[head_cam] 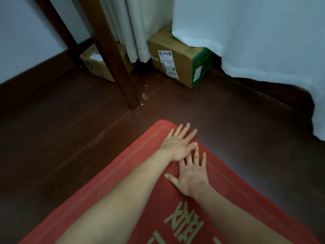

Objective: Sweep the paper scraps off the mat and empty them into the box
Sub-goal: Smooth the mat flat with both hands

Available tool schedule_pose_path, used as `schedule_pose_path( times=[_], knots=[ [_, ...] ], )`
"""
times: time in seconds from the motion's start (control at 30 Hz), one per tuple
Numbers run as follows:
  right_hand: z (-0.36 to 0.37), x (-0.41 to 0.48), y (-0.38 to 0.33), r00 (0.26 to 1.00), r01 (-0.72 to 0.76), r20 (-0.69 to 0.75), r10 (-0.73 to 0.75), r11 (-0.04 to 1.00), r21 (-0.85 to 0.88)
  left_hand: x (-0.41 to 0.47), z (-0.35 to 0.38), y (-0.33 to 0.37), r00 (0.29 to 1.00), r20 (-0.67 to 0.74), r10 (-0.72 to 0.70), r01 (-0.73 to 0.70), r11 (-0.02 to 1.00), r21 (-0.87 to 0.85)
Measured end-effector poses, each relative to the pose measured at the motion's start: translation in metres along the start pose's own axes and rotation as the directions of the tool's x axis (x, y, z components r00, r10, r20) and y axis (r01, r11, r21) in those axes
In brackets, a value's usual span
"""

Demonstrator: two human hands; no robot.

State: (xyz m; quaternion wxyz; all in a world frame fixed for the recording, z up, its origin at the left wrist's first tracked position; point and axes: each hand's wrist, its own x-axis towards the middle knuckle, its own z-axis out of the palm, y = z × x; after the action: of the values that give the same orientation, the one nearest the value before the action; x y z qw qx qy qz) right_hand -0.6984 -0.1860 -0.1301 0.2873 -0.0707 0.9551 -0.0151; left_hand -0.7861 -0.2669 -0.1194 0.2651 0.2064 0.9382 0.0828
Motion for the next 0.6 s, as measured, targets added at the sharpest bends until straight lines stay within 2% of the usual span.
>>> schedule_pose_path(
  times=[0.1,0.23,0.33,0.4,0.53,0.6],
  knots=[
    [0.003,0.005,0.001,1.0,-0.007,0.027,0.008,0.999,-0.045,-0.002,0.017,0.004,1.0,-0.023,0.022,-0.022,1.0,0.002],
    [0.003,0.001,0.001,1.0,-0.011,0.015,0.011,1.0,-0.01,-0.001,0.004,0.002,0.999,0.051,0.008,-0.007,1.0,-0.021],
    [-0.002,0.002,0.001,1.0,-0.01,-0.029,0.01,1.0,0.007,0.0,-0.002,-0.021,0.994,-0.061,-0.092,0.09,0.995,-0.031],
    [0.002,0.003,0.0,1.0,-0.007,-0.025,0.007,1.0,0.004,-0.004,0.006,-0.033,0.989,-0.04,-0.146,0.147,0.989,0.021],
    [0.003,0.0,0.001,1.0,-0.013,-0.017,0.013,1.0,0.016,0.0,-0.006,-0.031,0.986,0.059,-0.153,0.153,0.988,0.005],
    [0.0,-0.001,0.0,1.0,-0.012,-0.025,0.013,1.0,0.013,-0.001,-0.011,-0.038,0.979,-0.009,-0.201,0.201,0.979,-0.032]
  ],
)
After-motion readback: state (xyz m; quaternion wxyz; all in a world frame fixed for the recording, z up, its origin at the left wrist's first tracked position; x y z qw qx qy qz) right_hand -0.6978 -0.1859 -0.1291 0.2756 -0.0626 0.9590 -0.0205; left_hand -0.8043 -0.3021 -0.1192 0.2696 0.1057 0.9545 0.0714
